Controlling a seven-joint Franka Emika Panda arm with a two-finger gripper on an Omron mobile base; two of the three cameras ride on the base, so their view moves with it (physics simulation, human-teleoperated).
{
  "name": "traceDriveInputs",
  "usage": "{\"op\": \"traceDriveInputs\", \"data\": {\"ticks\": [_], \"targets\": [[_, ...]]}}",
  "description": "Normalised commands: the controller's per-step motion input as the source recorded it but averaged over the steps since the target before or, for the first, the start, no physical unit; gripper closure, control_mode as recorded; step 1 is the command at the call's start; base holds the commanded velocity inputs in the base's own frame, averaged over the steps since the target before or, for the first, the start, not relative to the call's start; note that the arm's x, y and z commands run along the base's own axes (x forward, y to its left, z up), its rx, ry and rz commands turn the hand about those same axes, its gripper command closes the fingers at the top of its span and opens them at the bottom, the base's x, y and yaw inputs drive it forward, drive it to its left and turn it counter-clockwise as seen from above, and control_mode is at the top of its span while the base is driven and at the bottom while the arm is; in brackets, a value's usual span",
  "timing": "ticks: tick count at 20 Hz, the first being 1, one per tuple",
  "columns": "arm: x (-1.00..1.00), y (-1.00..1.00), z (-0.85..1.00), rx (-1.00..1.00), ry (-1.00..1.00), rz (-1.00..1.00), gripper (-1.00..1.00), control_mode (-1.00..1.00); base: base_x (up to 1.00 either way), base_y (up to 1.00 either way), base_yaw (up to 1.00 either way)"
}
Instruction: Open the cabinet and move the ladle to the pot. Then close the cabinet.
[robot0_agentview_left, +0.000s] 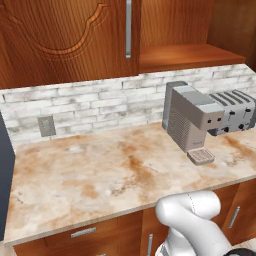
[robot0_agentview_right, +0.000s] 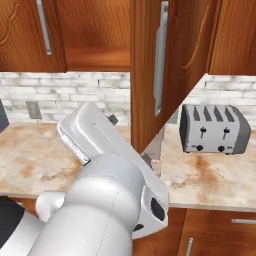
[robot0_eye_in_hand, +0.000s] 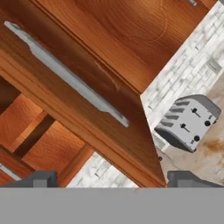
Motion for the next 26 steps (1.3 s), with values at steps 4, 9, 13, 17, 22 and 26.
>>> {"op": "traceDriveInputs", "data": {"ticks": [4,9,13,17,22,26], "targets": [[0.35,-0.59,-0.02,0.22,0.00,0.05,-1.00,-1.00,0.00,0.00,0.00],[0.85,-0.49,-0.10,0.24,0.00,0.06,-1.00,-1.00,0.00,0.00,0.00],[0.96,-0.34,-0.16,0.24,0.00,0.07,-1.00,-1.00,0.00,0.00,0.00],[1.00,-0.13,-0.14,0.22,0.00,0.07,-1.00,-1.00,0.00,0.00,0.00],[0.97,-0.11,-0.04,0.22,0.00,0.09,-1.00,-1.00,0.00,0.00,0.00],[0.57,-0.01,0.00,0.19,0.00,0.10,-1.00,-1.00,0.00,0.00,0.00]]}}
